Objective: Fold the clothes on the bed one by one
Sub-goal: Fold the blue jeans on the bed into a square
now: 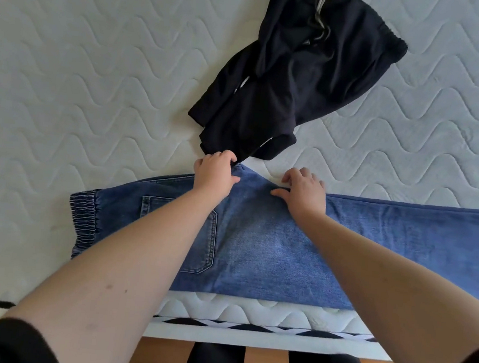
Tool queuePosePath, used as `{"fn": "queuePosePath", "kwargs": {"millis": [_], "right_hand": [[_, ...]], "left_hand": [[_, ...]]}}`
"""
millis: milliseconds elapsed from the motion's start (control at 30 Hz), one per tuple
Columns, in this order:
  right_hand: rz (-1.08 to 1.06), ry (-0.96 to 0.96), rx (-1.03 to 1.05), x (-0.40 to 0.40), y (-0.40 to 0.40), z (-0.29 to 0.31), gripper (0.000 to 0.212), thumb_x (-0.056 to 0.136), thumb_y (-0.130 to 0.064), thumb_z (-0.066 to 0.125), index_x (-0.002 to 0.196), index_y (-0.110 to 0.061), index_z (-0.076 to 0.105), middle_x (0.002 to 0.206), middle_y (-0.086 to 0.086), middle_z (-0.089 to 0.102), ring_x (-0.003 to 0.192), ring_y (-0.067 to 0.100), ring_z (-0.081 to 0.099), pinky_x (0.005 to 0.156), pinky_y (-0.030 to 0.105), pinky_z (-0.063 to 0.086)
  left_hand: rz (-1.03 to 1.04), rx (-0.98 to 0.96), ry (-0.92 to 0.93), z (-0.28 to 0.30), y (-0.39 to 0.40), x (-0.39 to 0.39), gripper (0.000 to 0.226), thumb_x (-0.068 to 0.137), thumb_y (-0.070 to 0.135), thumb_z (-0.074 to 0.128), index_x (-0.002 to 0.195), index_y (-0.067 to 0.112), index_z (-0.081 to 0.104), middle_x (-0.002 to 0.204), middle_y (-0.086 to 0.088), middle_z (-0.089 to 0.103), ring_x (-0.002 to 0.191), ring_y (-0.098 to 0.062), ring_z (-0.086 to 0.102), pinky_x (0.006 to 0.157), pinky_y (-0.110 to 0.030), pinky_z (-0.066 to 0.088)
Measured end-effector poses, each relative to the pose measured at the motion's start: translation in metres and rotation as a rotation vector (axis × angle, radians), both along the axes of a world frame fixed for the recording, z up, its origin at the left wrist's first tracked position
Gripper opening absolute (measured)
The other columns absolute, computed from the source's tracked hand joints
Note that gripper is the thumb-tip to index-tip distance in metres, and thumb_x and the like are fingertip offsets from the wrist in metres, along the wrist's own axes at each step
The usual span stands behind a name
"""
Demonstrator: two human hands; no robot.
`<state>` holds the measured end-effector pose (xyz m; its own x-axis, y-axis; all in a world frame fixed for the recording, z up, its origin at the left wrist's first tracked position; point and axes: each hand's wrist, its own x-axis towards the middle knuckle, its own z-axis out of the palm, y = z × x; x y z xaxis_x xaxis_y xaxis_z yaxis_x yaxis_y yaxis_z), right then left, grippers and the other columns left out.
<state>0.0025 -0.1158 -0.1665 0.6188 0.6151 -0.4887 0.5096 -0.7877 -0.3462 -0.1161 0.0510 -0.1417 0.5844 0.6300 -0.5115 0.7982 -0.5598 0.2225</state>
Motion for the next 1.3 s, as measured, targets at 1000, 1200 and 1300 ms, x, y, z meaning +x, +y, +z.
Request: {"fn": "queuePosePath", "kwargs": {"millis": [1000, 1200, 1300], "right_hand": [[0.213, -0.17, -0.095, -0.068, -0.058, 0.005, 0.069, 0.092, -0.026, 0.033, 0.157, -0.024, 0.007, 0.165, 0.003, -0.002, 0.151, 0.02, -0.009, 0.12, 0.044, -0.011], [0.299, -0.1, 0.148, -0.109, -0.033, 0.014, 0.066, 0.093, -0.018, 0.038, 0.156, -0.014, 0.018, 0.164, 0.003, 0.013, 0.151, 0.02, 0.005, 0.122, 0.037, -0.004], [0.321, -0.108, 0.076, -0.122, -0.027, 0.001, 0.058, 0.103, -0.03, 0.03, 0.157, -0.016, 0.013, 0.164, 0.001, 0.009, 0.151, 0.017, 0.002, 0.122, 0.035, -0.006]], "left_hand": [[-0.395, 0.022, -0.18, -0.004, -0.065, -0.102, 0.026, 0.097, 0.03, 0.056, 0.119, 0.015, 0.059, 0.112, -0.003, 0.061, 0.107, -0.025, 0.055, 0.091, -0.037, 0.041], [-0.361, 0.215, -0.087, -0.024, -0.059, -0.102, 0.077, 0.094, 0.058, 0.043, 0.156, 0.017, 0.02, 0.16, -0.012, 0.024, 0.148, -0.028, 0.021, 0.12, -0.046, 0.016], [-0.284, 0.229, -0.033, -0.037, -0.07, -0.115, 0.073, 0.098, 0.058, 0.022, 0.157, 0.021, 0.002, 0.164, -0.01, 0.006, 0.152, -0.025, 0.008, 0.122, -0.047, 0.008]]}}
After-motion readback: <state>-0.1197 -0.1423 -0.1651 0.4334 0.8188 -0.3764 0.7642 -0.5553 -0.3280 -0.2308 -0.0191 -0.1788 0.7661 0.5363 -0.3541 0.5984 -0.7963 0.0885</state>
